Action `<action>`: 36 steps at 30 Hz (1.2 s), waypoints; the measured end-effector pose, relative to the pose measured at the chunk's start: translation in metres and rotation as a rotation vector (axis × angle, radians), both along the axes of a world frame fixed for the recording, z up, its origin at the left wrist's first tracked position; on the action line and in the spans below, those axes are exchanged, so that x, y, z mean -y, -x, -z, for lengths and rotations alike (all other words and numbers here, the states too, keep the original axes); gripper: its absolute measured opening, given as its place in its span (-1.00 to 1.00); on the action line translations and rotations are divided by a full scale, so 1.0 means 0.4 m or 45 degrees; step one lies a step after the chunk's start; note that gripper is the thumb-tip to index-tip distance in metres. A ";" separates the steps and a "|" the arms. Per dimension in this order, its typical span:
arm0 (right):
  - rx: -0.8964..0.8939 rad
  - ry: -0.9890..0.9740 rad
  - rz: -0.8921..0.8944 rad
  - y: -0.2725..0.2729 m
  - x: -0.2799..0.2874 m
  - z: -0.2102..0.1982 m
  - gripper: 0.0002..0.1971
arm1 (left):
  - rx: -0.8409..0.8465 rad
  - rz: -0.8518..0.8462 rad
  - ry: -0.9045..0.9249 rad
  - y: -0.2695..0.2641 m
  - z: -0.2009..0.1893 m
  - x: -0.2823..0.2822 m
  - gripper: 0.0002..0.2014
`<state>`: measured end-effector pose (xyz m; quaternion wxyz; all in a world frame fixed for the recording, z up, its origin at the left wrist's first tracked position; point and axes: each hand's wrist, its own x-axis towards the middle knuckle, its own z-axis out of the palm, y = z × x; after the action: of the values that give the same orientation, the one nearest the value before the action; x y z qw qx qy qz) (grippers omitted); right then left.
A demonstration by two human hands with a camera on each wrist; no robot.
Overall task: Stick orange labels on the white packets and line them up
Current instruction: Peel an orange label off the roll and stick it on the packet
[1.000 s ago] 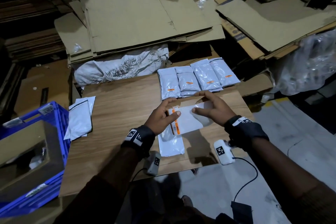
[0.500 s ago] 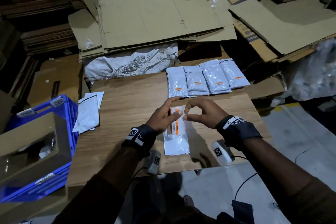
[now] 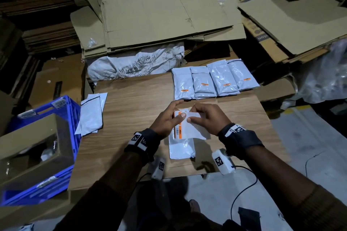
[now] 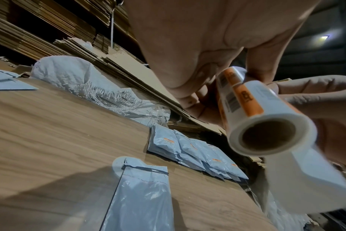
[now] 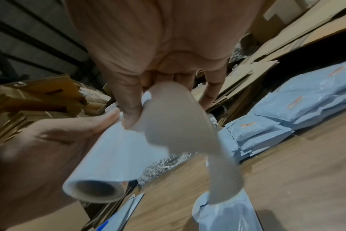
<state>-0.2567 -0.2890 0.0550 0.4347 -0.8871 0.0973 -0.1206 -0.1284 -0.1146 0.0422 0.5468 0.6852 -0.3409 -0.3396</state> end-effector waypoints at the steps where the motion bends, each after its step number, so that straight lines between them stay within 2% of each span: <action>1: 0.006 0.048 -0.008 -0.001 -0.002 0.002 -0.86 | 0.008 -0.014 -0.001 0.000 0.001 0.000 -0.50; 5: 0.040 0.149 -0.050 -0.005 -0.007 0.002 -0.88 | -0.014 -0.026 0.028 -0.005 0.010 0.000 -0.48; 8: 0.073 0.130 -0.038 -0.008 -0.013 0.000 -0.85 | -0.037 -0.059 0.043 -0.003 0.007 -0.001 -0.55; 11: 0.137 0.078 -0.013 -0.010 -0.025 0.001 -0.76 | -0.152 -0.066 0.062 0.002 0.009 0.000 -0.58; 16: 0.194 0.065 0.017 -0.010 -0.041 0.011 -0.80 | -0.307 -0.108 0.091 0.003 0.016 -0.003 -0.54; 19: 0.212 0.073 0.024 -0.008 -0.050 0.011 -0.81 | -0.308 -0.113 0.092 0.005 0.017 -0.007 -0.54; 23: 0.084 0.029 0.021 -0.010 -0.046 0.003 -0.89 | -0.292 -0.088 0.072 0.005 0.011 -0.010 -0.53; 28: -0.028 0.250 -0.048 -0.014 -0.036 -0.022 -0.83 | -0.207 -0.066 0.031 0.009 0.009 -0.007 -0.60; 32: 0.031 0.320 -0.129 -0.019 -0.047 -0.040 -0.84 | -0.112 -0.086 0.019 0.012 0.016 0.002 -0.68; 36: 0.107 0.374 -0.132 -0.012 -0.058 -0.041 -0.90 | -0.233 -0.149 0.083 0.023 0.006 0.008 -0.70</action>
<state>-0.2518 -0.2660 0.0715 0.3096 -0.9392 0.0144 -0.1480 -0.1377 -0.1179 0.0399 0.6165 0.6520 -0.2599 -0.3568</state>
